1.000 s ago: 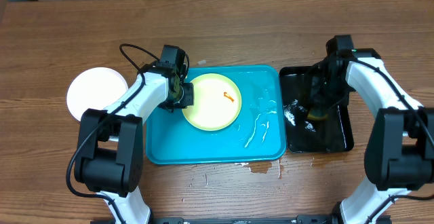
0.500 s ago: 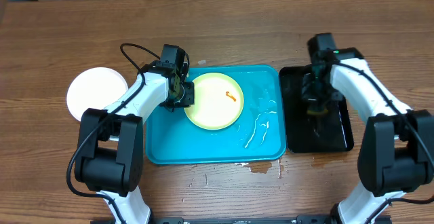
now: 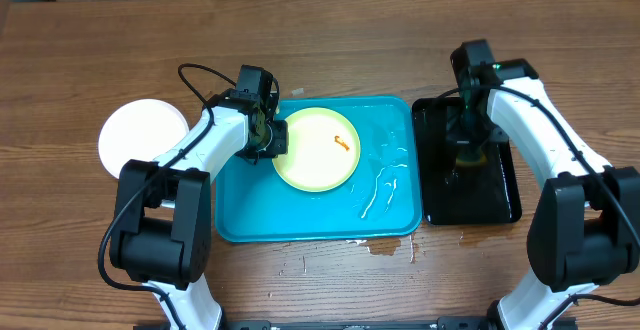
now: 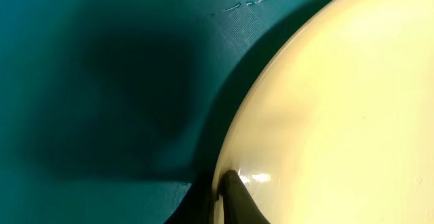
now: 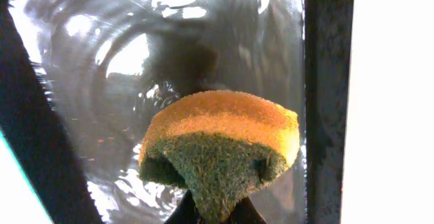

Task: Clean dirty plates on tray and stack at the side
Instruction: 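Lift the sponge with the right gripper and move it to the yellow-green plate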

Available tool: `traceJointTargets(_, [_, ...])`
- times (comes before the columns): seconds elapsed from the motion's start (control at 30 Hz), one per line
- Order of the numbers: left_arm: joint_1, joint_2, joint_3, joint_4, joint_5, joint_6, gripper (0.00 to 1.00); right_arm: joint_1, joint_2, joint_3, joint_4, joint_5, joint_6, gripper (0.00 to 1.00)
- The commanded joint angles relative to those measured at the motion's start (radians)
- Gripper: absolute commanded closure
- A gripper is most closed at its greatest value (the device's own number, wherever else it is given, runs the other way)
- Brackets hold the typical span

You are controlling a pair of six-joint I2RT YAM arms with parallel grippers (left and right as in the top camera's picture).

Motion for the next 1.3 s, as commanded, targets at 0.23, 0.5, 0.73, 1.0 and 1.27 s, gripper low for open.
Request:
traceJointTargets(0.23, [-0.007,0.016,-0.009,0.006,0.005,0.042,0.93,0.0,-0.04,0.042,-0.021,-0.025,-0.034,0.96])
traceJointTargets(0.5, [-0.007,0.016,-0.009,0.005,0.013,0.041,0.93,0.0,-0.04,0.042,-0.056,-0.022,-0.029,0.96])
traceJointTargets(0.73, [-0.007,0.016,-0.009,0.005,0.054,0.041,0.96,0.0,-0.041,0.08,-0.056,-0.109,0.031,0.96])
traceJointTargets(1.0, [-0.007,0.016,-0.009,0.006,0.057,0.041,0.96,0.068,-0.04,0.119,0.082,-0.513,0.031,0.96])
traceJointTargets(1.27, [-0.007,0.016,-0.009,0.005,0.057,0.041,0.96,0.343,-0.032,0.118,0.275,-0.207,0.032,0.96])
